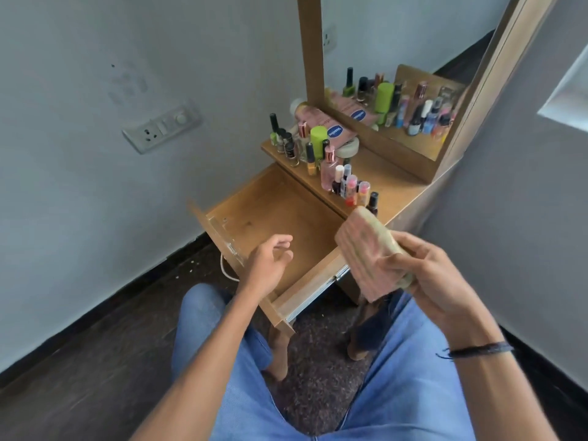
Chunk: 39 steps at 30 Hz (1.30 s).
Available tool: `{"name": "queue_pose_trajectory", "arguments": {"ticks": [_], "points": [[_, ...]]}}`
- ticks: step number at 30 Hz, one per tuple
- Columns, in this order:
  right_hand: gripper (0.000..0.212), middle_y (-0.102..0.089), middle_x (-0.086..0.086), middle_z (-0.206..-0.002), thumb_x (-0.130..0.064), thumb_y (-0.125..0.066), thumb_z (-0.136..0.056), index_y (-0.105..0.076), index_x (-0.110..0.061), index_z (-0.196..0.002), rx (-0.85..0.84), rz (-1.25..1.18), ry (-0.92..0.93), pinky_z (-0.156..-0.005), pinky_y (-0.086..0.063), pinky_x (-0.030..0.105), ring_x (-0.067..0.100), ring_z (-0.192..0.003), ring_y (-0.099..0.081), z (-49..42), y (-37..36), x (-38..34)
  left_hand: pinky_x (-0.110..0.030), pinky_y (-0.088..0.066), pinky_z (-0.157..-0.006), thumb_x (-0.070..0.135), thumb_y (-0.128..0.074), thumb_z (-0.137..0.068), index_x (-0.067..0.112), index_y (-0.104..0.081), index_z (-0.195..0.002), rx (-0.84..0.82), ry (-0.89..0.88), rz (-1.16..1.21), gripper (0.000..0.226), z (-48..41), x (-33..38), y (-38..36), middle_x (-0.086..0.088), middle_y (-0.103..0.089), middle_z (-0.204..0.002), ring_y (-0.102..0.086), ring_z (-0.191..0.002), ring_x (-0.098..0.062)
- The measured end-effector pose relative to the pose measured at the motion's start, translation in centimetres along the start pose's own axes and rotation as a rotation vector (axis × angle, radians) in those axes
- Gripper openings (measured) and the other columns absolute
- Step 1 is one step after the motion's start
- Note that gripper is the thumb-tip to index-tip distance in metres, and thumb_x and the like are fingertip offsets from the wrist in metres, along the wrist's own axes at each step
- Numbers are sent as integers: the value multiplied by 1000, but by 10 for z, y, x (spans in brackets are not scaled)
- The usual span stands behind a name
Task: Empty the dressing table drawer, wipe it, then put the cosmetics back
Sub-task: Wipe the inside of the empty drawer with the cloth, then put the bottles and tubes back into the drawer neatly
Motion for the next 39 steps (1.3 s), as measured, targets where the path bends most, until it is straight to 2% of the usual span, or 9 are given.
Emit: {"name": "queue_pose_trajectory", "arguments": {"ticks": [3, 10, 13, 16, 21, 26, 31, 35, 39], "points": [[48, -73, 18, -109, 9, -68, -73, -74, -10, -116, 127, 74, 80, -85, -49, 42, 27, -94, -65, 0, 30, -18, -33, -43, -99, 21, -62, -98, 32, -62, -126, 60, -49, -249, 29, 4, -13, -11, 16, -62, -126, -50, -123, -12], [39, -74, -7, -93, 3, -67, -79, -75, -26, -105, 412, 514, 379, -72, -53, 22, 2, -81, -66, -26, 45, -74, -28, -33, -86, 27, -61, -97, 34, -62, -126, 160, -16, -361, 29, 4, -10, -19, 18, -60, -131, -42, -128, -11], [42, -75, -4, -100, -16, -66, -77, -73, -30, -116, 552, 783, 460, -84, -54, 32, 16, -94, -68, -55, 42, -82, -27, -32, -85, 37, -57, -98, 38, -59, -128, 183, -12, -481, 29, 7, -11, -24, 20, -59, -133, -42, -128, -8], [44, -74, 10, -117, -14, -64, -84, -68, -25, -127, 607, 1047, 532, -93, -50, 41, 36, -107, -65, -83, 29, -81, -25, -31, -85, 43, -54, -99, 37, -55, -132, 210, -39, -543, 33, 8, -13, -28, 19, -58, -135, -43, -128, -7], [47, -69, 15, -115, -3, -59, -82, -65, -12, -127, 527, 1361, 596, -79, -52, 46, 42, -101, -60, -116, 13, -64, -29, -42, -85, 44, -53, -99, 33, -45, -137, 265, -53, -503, 40, 9, -14, -27, 16, -56, -138, -45, -127, -9], [57, -70, 9, -123, 0, -63, -75, -70, -17, -129, 441, 1333, 480, -90, -52, 45, 40, -111, -55, -125, 12, -43, -35, -50, -86, 44, -52, -99, 33, -40, -139, 288, -63, -500, 43, 9, -15, -27, 15, -55, -140, -46, -125, -11], [56, -60, 1, -143, -5, -70, -79, -68, -19, -134, 379, 1149, 462, -121, -28, 44, 31, -148, -29, -116, 15, -40, -33, -49, -84, 43, -55, -98, 32, -40, -140, 288, -78, -519, 46, 7, -15, -27, 14, -56, -139, -47, -125, -11], [41, -61, -7, -141, -13, -69, -89, -71, -23, -129, 386, 1016, 509, -116, -22, 28, 19, -148, -31, -108, 19, -43, -33, -49, -85, 42, -56, -97, 32, -40, -140, 275, -78, -494, 47, 8, -15, -27, 13, -55, -140, -47, -126, -11], [34, -67, -7, -129, -8, -60, -88, -77, -20, -115, 587, 842, 599, -108, -23, 11, 17, -136, -46, -88, 15, -34, -31, -46, -85, 36, -60, -97, 34, -43, -139, 234, -79, -373, 46, 5, -10, -27, 14, -50, -142, -46, -128, -10]]}}
Point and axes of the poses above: each hand's wrist, its own z-axis away from the middle knuckle, its own y-axis out of the back of the hand, x = y × z, the point moved 3 cm from there along -z, towards the middle knuckle
